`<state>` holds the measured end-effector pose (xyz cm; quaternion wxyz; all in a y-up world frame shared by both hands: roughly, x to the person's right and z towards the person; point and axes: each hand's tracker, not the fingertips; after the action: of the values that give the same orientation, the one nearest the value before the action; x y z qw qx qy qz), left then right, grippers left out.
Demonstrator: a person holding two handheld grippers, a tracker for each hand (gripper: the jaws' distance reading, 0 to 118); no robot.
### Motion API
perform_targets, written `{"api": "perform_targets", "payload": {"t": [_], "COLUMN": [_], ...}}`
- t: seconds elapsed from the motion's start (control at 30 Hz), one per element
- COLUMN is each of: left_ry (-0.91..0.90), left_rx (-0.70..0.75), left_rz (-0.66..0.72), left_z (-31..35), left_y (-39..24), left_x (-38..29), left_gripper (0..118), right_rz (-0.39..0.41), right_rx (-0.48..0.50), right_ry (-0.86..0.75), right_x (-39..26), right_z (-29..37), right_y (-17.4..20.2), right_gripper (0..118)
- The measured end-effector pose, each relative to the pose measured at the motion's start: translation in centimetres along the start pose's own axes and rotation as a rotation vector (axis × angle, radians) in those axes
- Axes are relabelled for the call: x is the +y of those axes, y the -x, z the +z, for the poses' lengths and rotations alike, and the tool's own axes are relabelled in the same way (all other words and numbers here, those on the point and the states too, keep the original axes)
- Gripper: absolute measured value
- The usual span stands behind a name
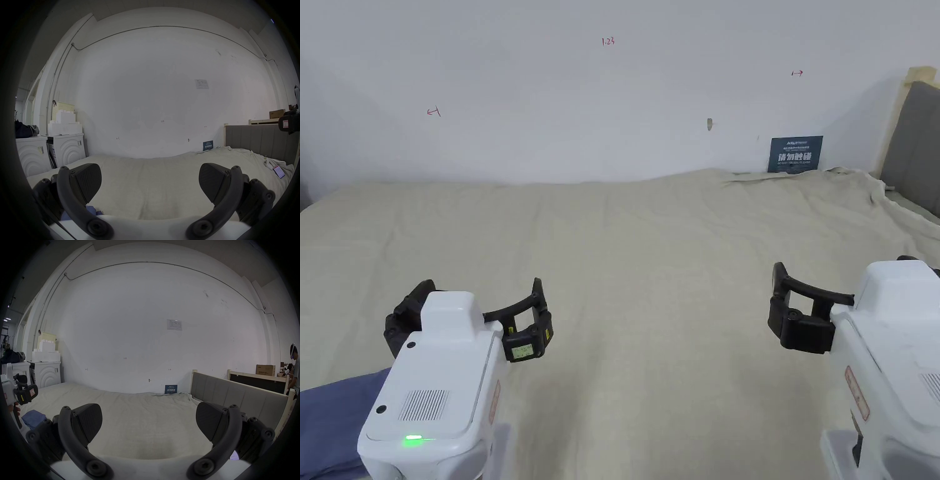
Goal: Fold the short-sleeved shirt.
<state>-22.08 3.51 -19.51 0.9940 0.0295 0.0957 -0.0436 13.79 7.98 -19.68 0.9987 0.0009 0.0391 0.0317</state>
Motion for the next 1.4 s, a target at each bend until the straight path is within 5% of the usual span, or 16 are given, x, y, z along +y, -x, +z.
{"api": "perform_targets", "payload": {"t": [1.4], "left_ry": [-0.003], "left_rx": [-0.006], "left_rz": [-0.008], "left_z": [0.08], "left_y": [-0.19], "left_x": [0.36], "left_gripper": [118], "right_rz": [0.004], "right_rx": [-0.001], "right_ry": [-0.002], "right_x": [0.57], "right_z": [0.59], "right_y": [0.39], "right_gripper": [115]}}
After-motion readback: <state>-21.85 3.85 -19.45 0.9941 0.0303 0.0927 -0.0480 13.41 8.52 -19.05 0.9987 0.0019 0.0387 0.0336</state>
